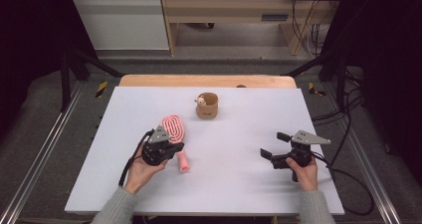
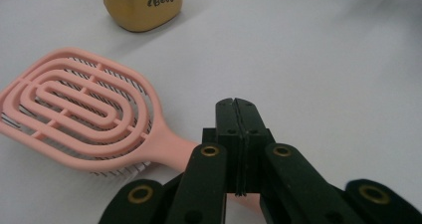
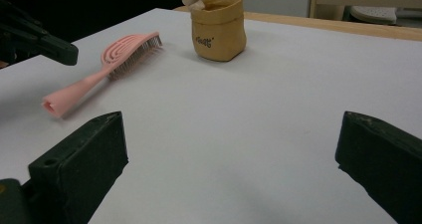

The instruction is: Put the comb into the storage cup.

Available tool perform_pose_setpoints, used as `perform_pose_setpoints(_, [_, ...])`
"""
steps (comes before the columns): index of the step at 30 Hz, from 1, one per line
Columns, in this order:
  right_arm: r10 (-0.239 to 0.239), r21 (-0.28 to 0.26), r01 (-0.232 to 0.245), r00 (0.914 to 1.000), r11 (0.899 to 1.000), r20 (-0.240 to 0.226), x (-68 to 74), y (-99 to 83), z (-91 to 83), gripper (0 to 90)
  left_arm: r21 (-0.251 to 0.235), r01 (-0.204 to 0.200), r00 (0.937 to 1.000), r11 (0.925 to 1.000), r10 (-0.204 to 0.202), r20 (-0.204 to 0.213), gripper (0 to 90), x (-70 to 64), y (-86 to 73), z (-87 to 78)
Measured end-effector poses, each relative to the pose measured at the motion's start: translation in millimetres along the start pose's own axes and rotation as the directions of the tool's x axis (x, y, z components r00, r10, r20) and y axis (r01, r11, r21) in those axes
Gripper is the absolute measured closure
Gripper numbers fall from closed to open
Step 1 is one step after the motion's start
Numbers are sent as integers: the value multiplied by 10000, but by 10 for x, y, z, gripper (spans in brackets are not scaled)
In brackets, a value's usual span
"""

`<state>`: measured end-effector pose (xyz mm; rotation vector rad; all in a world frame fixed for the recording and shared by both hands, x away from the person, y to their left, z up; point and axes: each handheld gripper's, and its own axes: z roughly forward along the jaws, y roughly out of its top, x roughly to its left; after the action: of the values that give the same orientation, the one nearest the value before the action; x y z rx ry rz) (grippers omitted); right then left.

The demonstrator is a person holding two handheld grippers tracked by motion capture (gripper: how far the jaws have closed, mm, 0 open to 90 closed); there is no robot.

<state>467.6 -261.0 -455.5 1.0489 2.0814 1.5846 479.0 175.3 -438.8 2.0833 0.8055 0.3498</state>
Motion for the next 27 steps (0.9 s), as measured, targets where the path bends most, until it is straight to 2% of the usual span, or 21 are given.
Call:
perform_pose_setpoints(5, [-38, 10, 38, 10000, 10000, 17, -1, -2, 7, 4, 83, -61, 10000, 9999, 61, 68, 894, -29, -14, 46])
perform_pose_setpoints(7, [-36, 15, 36, 10000, 10000, 9, 0, -2, 6, 4, 90, -90, 9999, 9999, 91, -47, 887, -41, -19, 60])
perform_pose_setpoints(15, [-45, 39, 45, 10000, 10000, -3, 0, -3, 10, 4, 315, 40, 9999, 9995, -44, 145, 898, -53, -43, 134])
perform_pose_setpoints(27, [-61, 84, 61, 10000, 9999, -5, 1, -4, 14, 4, 765, -204, 9988, 9969, 168, 470, 898, -90, -49, 189])
